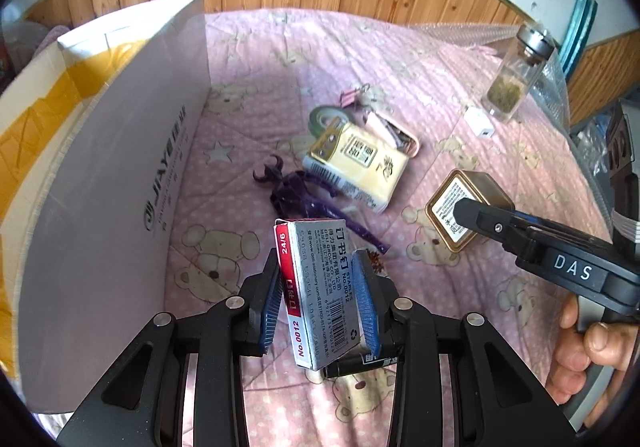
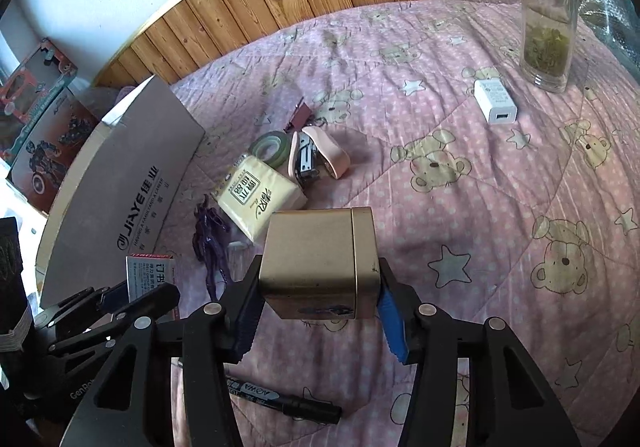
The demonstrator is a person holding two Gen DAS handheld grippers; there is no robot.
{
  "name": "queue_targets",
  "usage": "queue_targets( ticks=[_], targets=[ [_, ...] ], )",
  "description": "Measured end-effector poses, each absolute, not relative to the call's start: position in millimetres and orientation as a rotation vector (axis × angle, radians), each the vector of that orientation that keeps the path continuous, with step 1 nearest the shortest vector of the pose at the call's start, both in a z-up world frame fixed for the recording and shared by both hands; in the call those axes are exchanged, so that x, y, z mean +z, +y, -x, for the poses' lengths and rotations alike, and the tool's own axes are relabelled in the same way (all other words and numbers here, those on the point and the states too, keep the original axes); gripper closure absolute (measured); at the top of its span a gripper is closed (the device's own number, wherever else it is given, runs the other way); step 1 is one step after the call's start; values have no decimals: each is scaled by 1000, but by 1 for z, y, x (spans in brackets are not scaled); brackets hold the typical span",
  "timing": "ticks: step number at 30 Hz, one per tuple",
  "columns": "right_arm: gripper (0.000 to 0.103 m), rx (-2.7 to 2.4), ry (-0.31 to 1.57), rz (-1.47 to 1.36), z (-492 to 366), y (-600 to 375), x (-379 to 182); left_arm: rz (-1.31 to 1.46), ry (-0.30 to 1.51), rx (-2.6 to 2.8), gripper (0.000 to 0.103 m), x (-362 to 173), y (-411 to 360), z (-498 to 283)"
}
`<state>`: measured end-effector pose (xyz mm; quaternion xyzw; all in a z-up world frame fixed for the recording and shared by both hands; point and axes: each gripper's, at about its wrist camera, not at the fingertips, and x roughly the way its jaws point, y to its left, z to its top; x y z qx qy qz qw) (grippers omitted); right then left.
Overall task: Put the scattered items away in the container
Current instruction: 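Grasp the staple box with the left tool while the right tool grasps the gold tin, then carry the staple box and gold tin over the white box with both tools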
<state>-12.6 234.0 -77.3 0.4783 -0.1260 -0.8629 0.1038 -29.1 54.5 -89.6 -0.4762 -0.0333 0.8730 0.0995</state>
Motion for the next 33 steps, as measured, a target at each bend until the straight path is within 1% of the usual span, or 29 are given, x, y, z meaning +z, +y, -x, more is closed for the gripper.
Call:
queue_targets(
  ticks=[14, 20, 25, 33],
  targets=[
    [50, -2554, -380, -1295, -6, 229, -56, 1228, -204, 2655, 67, -37, 30, 16],
    [50, -2569, -340, -1237, -23, 220, -43, 1154, -259, 2677, 67, -15, 18, 7],
    [50, -2615, -259, -1191, -42, 210, -28, 1098, -285, 2696, 67, 1, 10, -2],
    [50, -2589, -280, -1148, -65, 192, -11, 1041, -298, 2731, 67, 19, -1, -11]
  ],
)
